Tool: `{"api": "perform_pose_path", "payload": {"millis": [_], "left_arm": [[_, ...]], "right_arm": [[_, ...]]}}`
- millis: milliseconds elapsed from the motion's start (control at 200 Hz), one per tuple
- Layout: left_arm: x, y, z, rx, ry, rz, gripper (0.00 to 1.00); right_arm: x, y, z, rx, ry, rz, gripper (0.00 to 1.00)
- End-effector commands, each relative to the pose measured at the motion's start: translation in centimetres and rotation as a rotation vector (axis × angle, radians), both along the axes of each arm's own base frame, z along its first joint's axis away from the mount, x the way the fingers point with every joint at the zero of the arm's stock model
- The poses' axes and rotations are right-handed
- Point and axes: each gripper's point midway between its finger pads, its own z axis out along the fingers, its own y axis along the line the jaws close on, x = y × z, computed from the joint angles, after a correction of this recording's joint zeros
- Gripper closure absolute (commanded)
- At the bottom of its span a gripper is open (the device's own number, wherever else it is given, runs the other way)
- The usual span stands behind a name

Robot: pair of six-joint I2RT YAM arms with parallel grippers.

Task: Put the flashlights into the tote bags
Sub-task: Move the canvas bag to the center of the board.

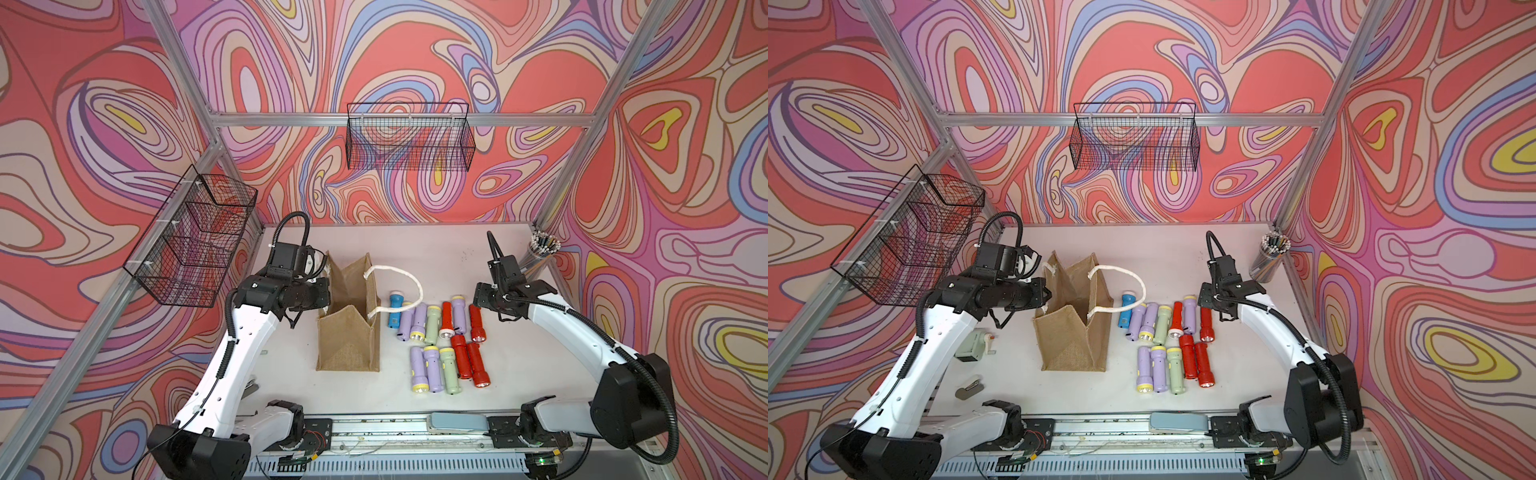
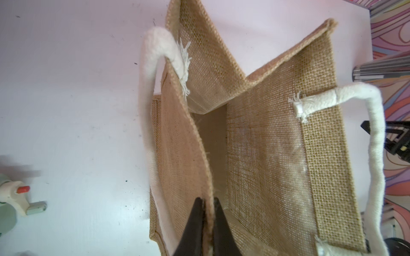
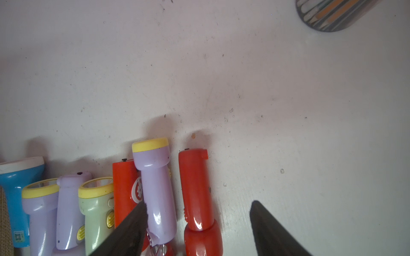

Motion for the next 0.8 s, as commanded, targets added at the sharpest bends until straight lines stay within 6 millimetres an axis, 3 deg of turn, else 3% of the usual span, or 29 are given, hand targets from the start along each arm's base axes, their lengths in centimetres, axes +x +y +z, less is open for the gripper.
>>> {"api": "perform_pose_path", "payload": {"millis": [0, 125, 230, 305, 486, 641, 796], "left_arm": [[-2.4, -1.3, -1.2, -0.090, 0.088, -0.021, 0.91], [-3.1, -0.9, -1.6, -0.083, 0.095, 0.006, 0.78], [-3.4, -1.4, -1.0, -0.110, 0.099, -0.010, 0.65], [-3.4, -1.7, -0.3, -0.119, 0.099, -0.034, 0.61], [-2.2, 1.0, 1.0, 0.060, 0.051, 0.000, 0.51], [-0.9, 2.0, 0.6, 0.160, 0.078, -0.009, 0.51], [-0.4, 1.9, -1.2, 0.179, 0.141, -0.026, 0.60]], "right_arm": [[-0.6, -0.3, -0.9, -0.023, 0.030, -0.025, 0.24], [-0.7, -0.5, -1.2, -0.042, 0.041, -0.030, 0.24], [-0.6, -0.7, -1.4, -0.059, 0.045, -0.033, 0.24], [-0.6, -0.9, -1.7, -0.070, 0.051, -0.034, 0.24], [-1.0, -1.4, -2.3, -0.105, 0.075, -0.038, 0.25], [-1.3, -2.0, -2.6, -0.140, 0.088, -0.046, 0.25], [-1.7, -2.1, -3.0, -0.144, 0.104, -0.046, 0.25]]}}
